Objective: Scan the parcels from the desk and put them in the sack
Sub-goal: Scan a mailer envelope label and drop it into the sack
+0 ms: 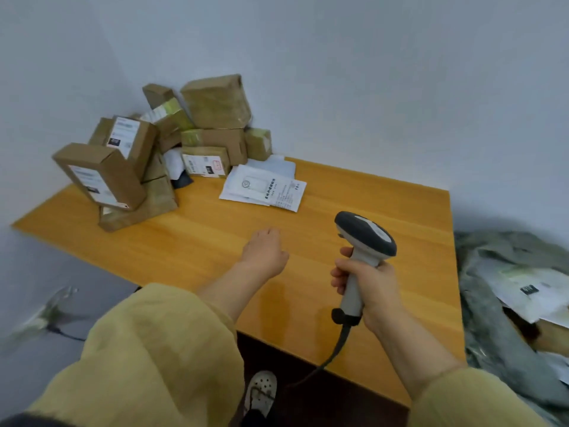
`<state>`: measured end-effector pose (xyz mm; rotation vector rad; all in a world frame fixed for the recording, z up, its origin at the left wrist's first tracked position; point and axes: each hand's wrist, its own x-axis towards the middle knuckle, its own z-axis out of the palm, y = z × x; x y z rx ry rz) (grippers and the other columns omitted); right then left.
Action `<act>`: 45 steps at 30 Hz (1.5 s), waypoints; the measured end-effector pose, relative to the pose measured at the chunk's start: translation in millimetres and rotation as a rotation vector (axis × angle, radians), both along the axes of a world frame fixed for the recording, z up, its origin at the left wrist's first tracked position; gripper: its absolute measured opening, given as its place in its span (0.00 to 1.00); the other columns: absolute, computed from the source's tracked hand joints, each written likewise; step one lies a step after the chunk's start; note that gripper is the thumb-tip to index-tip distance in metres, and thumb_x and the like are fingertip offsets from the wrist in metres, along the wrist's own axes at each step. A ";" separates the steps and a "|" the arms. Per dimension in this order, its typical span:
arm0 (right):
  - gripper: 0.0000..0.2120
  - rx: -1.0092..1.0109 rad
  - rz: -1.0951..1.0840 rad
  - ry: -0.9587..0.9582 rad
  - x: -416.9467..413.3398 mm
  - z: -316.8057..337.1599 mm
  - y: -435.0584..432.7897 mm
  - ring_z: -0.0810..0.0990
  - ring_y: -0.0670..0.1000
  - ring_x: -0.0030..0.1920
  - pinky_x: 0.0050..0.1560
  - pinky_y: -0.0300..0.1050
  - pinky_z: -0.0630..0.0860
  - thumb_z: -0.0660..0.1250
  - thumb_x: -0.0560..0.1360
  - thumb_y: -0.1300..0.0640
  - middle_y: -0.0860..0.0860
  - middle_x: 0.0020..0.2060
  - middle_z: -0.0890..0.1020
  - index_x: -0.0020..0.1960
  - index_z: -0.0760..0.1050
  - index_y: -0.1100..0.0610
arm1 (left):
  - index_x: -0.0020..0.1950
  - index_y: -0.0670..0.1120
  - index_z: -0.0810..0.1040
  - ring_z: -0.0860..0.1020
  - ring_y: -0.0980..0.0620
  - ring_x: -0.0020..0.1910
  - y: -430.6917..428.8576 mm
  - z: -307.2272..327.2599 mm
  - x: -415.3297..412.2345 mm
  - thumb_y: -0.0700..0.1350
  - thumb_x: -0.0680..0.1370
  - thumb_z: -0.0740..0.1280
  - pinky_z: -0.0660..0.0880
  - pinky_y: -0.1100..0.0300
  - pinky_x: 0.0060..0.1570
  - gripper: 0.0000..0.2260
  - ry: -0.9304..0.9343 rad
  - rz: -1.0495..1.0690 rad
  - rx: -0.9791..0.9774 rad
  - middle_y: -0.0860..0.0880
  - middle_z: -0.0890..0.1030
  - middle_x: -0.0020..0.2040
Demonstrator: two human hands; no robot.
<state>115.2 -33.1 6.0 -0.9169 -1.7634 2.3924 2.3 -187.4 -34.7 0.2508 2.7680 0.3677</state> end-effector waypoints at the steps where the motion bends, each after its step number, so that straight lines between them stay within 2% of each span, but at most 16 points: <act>1: 0.07 -0.011 -0.003 -0.014 -25.7 -2.2 -13.1 0.77 0.51 0.24 0.26 0.42 0.73 0.67 0.74 0.69 0.56 0.27 0.79 0.51 0.75 0.66 | 0.75 0.43 0.60 0.63 0.44 0.71 -16.6 -5.1 -20.4 0.48 0.81 0.60 0.63 0.52 0.67 0.24 -0.007 0.016 0.010 0.44 0.64 0.73; 7: 0.07 -0.002 -0.012 -0.107 -155.8 -17.9 -65.7 0.77 0.49 0.25 0.26 0.41 0.73 0.67 0.73 0.69 0.55 0.29 0.79 0.51 0.75 0.64 | 0.69 0.41 0.68 0.69 0.42 0.65 -66.9 -28.9 -153.9 0.41 0.80 0.60 0.67 0.53 0.61 0.17 0.020 0.029 0.026 0.41 0.71 0.67; 11: 0.09 0.047 -0.034 -0.173 -192.8 -31.7 -60.4 0.78 0.50 0.25 0.27 0.42 0.73 0.68 0.73 0.69 0.55 0.28 0.80 0.53 0.76 0.65 | 0.71 0.40 0.66 0.67 0.41 0.68 -41.5 -43.1 -235.4 0.38 0.79 0.60 0.66 0.51 0.66 0.20 0.070 -0.096 0.044 0.40 0.70 0.69; 14: 0.11 0.066 -0.103 -0.219 -204.0 -47.3 -51.9 0.78 0.51 0.26 0.27 0.44 0.73 0.69 0.72 0.69 0.55 0.28 0.80 0.54 0.75 0.66 | 0.76 0.42 0.56 0.61 0.43 0.73 -20.2 -52.7 -274.4 0.36 0.77 0.62 0.64 0.49 0.69 0.29 0.100 -0.171 -0.005 0.42 0.63 0.73; 17: 0.10 0.074 -0.130 -0.235 -206.8 -54.7 -48.1 0.77 0.52 0.26 0.29 0.45 0.73 0.68 0.72 0.69 0.56 0.28 0.80 0.53 0.75 0.65 | 0.78 0.41 0.43 0.48 0.44 0.77 -7.4 -66.3 -297.4 0.38 0.76 0.65 0.50 0.49 0.74 0.38 0.137 -0.373 -0.204 0.42 0.51 0.78; 19: 0.09 0.075 -0.134 -0.235 -207.8 -55.8 -46.1 0.77 0.51 0.26 0.29 0.46 0.73 0.68 0.72 0.70 0.56 0.28 0.79 0.52 0.76 0.64 | 0.78 0.41 0.41 0.48 0.44 0.77 -4.4 -73.4 -306.0 0.40 0.76 0.65 0.43 0.46 0.74 0.40 0.164 -0.471 -0.354 0.42 0.52 0.78; 22: 0.09 0.088 -0.147 -0.242 -208.1 -59.0 -39.1 0.77 0.52 0.26 0.30 0.46 0.73 0.68 0.72 0.70 0.56 0.28 0.79 0.51 0.76 0.64 | 0.76 0.43 0.56 0.62 0.43 0.72 -4.5 -71.1 -303.8 0.42 0.75 0.66 0.44 0.46 0.74 0.33 0.273 -0.505 -0.421 0.43 0.68 0.70; 24: 0.09 0.089 -0.161 -0.241 -203.0 -59.6 -35.3 0.77 0.52 0.26 0.29 0.46 0.73 0.68 0.72 0.70 0.56 0.28 0.79 0.52 0.75 0.65 | 0.68 0.47 0.69 0.68 0.44 0.65 -11.1 -62.4 -291.2 0.43 0.74 0.67 0.55 0.49 0.70 0.22 0.356 -0.524 -0.355 0.45 0.73 0.62; 26: 0.09 0.060 -0.160 -0.228 -196.5 -55.8 -32.4 0.77 0.52 0.25 0.29 0.45 0.73 0.68 0.72 0.70 0.56 0.28 0.79 0.52 0.75 0.65 | 0.58 0.48 0.74 0.70 0.45 0.59 -26.0 -54.5 -269.9 0.42 0.74 0.67 0.63 0.54 0.60 0.13 0.425 -0.517 -0.221 0.47 0.74 0.56; 29: 0.09 0.032 -0.156 -0.225 -184.4 -48.8 -30.3 0.76 0.51 0.25 0.29 0.45 0.73 0.68 0.72 0.70 0.56 0.28 0.79 0.51 0.75 0.65 | 0.55 0.47 0.75 0.72 0.45 0.56 -54.8 -54.5 -218.5 0.33 0.70 0.70 0.69 0.56 0.52 0.16 0.384 -0.554 -0.035 0.46 0.75 0.55; 32: 0.08 0.033 -0.123 -0.227 -174.4 -45.5 -30.5 0.76 0.54 0.27 0.29 0.46 0.72 0.68 0.71 0.71 0.58 0.29 0.78 0.50 0.75 0.65 | 0.72 0.47 0.63 0.59 0.48 0.72 -83.9 -61.4 -167.3 0.33 0.73 0.64 0.65 0.56 0.66 0.29 -0.034 -0.647 -0.165 0.48 0.63 0.71; 34: 0.07 0.033 -0.074 -0.230 -169.6 -43.9 -31.7 0.76 0.54 0.27 0.29 0.45 0.72 0.68 0.71 0.71 0.58 0.29 0.78 0.48 0.76 0.65 | 0.76 0.46 0.56 0.53 0.50 0.75 -101.2 -63.3 -149.8 0.34 0.73 0.63 0.59 0.59 0.71 0.33 -0.202 -0.563 -0.164 0.49 0.56 0.75; 37: 0.04 0.033 -0.010 -0.237 -163.9 -43.3 -34.5 0.77 0.53 0.25 0.27 0.44 0.73 0.68 0.72 0.70 0.57 0.28 0.79 0.46 0.76 0.65 | 0.76 0.47 0.59 0.59 0.49 0.73 -112.5 -60.1 -148.2 0.37 0.76 0.62 0.62 0.57 0.69 0.29 -0.135 -0.317 -0.075 0.48 0.62 0.74; 40: 0.04 0.026 0.012 -0.238 -160.6 -43.6 -37.4 0.77 0.52 0.25 0.25 0.43 0.74 0.68 0.72 0.70 0.56 0.26 0.79 0.46 0.76 0.65 | 0.74 0.46 0.64 0.66 0.47 0.69 -105.8 -60.8 -160.2 0.41 0.77 0.63 0.66 0.55 0.65 0.24 -0.020 -0.203 -0.086 0.46 0.68 0.70; 42: 0.05 0.028 0.013 -0.241 -159.5 -44.2 -38.1 0.77 0.52 0.25 0.25 0.43 0.74 0.68 0.72 0.70 0.56 0.26 0.79 0.46 0.76 0.65 | 0.73 0.46 0.64 0.65 0.47 0.69 -94.2 -63.6 -165.2 0.40 0.77 0.63 0.68 0.53 0.64 0.24 -0.023 -0.199 -0.085 0.46 0.68 0.70; 45: 0.06 0.050 0.004 -0.257 -157.9 -47.3 -36.8 0.77 0.53 0.25 0.27 0.44 0.74 0.68 0.72 0.70 0.57 0.27 0.79 0.49 0.76 0.66 | 0.74 0.45 0.61 0.61 0.47 0.72 -73.1 -71.0 -169.2 0.39 0.77 0.64 0.66 0.52 0.67 0.27 -0.082 -0.333 -0.097 0.46 0.64 0.72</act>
